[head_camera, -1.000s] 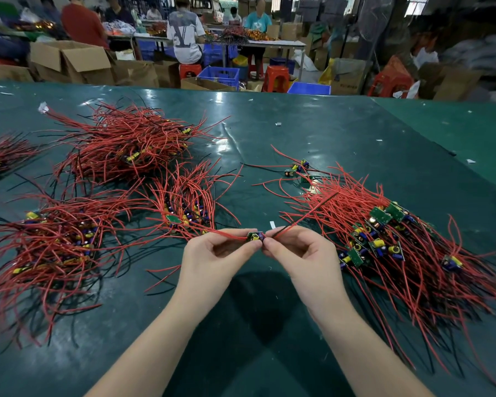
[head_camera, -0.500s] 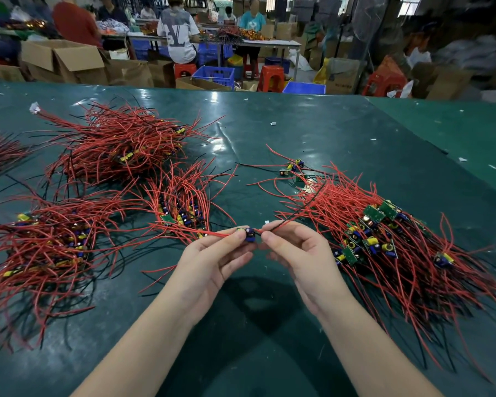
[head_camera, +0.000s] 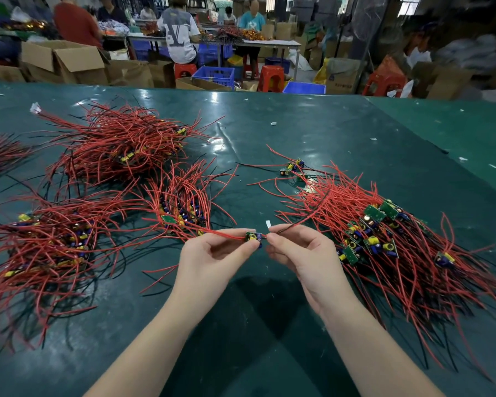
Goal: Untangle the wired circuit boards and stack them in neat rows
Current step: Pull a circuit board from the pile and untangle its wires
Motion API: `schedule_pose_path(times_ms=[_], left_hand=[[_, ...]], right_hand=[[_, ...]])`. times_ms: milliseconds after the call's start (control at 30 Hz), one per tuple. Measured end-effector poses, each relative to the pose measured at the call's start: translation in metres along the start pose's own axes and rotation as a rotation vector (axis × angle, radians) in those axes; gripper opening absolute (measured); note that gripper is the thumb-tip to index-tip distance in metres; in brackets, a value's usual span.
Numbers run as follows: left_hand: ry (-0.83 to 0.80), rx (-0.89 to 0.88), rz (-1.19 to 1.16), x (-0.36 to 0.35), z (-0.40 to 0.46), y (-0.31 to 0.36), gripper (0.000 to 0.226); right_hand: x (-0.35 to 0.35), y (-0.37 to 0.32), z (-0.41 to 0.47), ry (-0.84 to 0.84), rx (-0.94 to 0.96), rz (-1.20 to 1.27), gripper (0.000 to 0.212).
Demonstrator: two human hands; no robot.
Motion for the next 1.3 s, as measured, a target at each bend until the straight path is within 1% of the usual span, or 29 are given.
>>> schedule_pose_path(times_ms=[200, 267, 333, 400, 567, 633, 667, 767, 833, 900, 1033, 1133, 1200, 1300], left_hand=[[0.048, -0.321, 0.232, 0.000, -0.004, 0.000, 0.015], [0.058, -0.375, 0.273, 0.000, -0.004, -0.001, 0.016], [0.065, -0.378, 0.272, -0.002, -0.004, -0.001, 0.016], [0.065, -0.280, 0.188, -0.003, -0.004, -0.001, 0.017], [0.063, 0.114, -0.178, -0.005, 0.001, -0.003, 0.014], [0.044, 0.243, -0.326, -0.005, 0.002, -0.003, 0.020], [0.024, 0.299, -0.381, -0.005, 0.002, -0.004, 0.021], [-0.076, 0.453, -0.494, -0.008, 0.002, -0.005, 0.016], [-0.121, 0.540, -0.545, -0.008, 0.002, -0.006, 0.019], [-0.123, 0.588, -0.570, -0.006, 0.003, -0.008, 0.024], [-0.102, 0.585, -0.572, -0.003, 0.004, -0.009, 0.025], [-0.120, 0.575, -0.557, -0.004, 0.002, -0.007, 0.025], [-0.121, 0.570, -0.560, -0.005, 0.001, -0.005, 0.022], [-0.141, 0.546, -0.561, -0.006, -0.001, -0.002, 0.019]], right_hand=[[0.000, 0.004, -0.001, 0.074, -0.021, 0.051, 0.013], [0.000, 0.005, -0.001, 0.092, -0.050, 0.091, 0.014], [-0.001, 0.006, -0.001, 0.103, -0.091, 0.157, 0.014], [-0.002, 0.005, -0.002, 0.100, -0.136, 0.221, 0.015], [-0.005, 0.000, -0.001, 0.034, -0.226, 0.335, 0.009], [-0.007, -0.002, -0.002, 0.004, -0.249, 0.389, 0.009], [-0.007, -0.003, -0.003, -0.008, -0.252, 0.408, 0.010], [-0.009, -0.005, -0.005, -0.040, -0.250, 0.448, 0.011], [-0.009, -0.005, -0.004, -0.049, -0.251, 0.457, 0.012], [-0.008, -0.005, -0.003, -0.053, -0.219, 0.420, 0.010], [-0.004, -0.009, -0.001, -0.095, -0.005, 0.175, 0.012], [-0.001, -0.011, -0.001, -0.101, 0.100, 0.048, 0.013], [0.000, -0.012, -0.001, -0.075, 0.129, 0.016, 0.013], [-0.002, -0.011, -0.004, -0.020, 0.118, 0.099, 0.012]])
Point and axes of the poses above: each hand's wrist, its own z-axis towards the middle knuckle, its own x-axis out of the back of the hand, y = z × x, the point moved 2 cm from there along z, towards the middle knuckle, and after that the axes turned 11 degrees about y, right-handed, at the moved point
